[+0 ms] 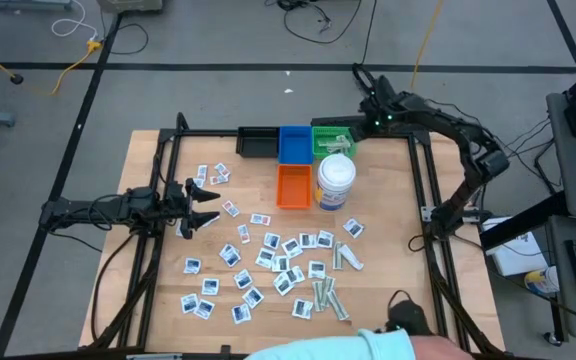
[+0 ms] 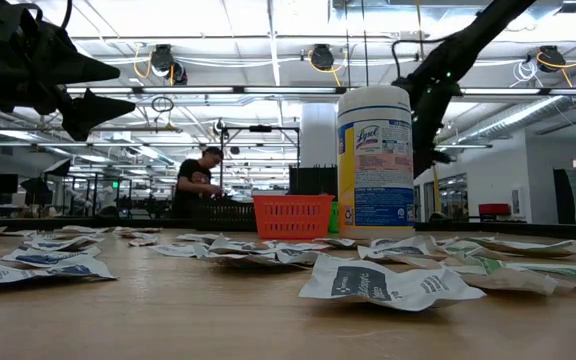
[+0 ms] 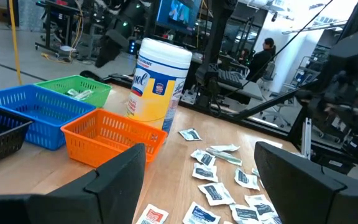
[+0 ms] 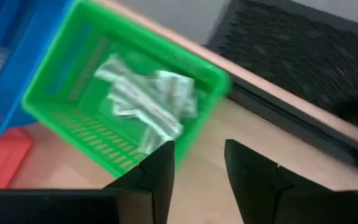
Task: Pick & Place First Aid Supplies
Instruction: Put the green bandage pack into the green bin
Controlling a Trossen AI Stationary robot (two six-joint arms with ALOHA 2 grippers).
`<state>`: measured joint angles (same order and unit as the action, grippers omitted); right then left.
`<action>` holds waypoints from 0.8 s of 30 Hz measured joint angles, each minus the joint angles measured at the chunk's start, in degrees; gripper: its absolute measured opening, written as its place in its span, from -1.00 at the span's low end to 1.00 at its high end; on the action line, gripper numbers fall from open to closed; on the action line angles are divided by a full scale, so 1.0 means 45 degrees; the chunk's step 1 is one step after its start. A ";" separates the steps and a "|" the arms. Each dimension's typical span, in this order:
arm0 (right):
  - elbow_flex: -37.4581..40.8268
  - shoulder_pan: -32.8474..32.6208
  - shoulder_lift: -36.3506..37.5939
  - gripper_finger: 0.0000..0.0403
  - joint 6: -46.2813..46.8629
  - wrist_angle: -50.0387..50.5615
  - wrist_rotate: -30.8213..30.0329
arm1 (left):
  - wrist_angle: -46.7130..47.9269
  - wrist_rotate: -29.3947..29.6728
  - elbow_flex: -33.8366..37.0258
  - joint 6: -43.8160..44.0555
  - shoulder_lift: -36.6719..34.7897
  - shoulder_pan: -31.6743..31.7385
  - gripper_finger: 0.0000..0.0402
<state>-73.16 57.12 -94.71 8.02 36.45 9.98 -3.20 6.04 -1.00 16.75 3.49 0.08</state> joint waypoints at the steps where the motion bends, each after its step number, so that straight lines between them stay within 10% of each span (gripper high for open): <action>1: 0.0114 0.0000 0.0262 -0.34 0.0338 0.0054 -0.0262 | 0.0004 0.0000 -0.0004 -0.0005 0.0000 0.0000 0.52; 24: 0.2652 -0.0510 0.2514 -0.41 0.6919 0.4102 -0.0973 | 0.0004 -0.0001 0.0000 -0.0003 0.0000 0.0000 0.52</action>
<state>-61.23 54.83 -83.40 39.15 54.91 5.60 -3.18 6.04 -0.99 16.74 3.49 0.08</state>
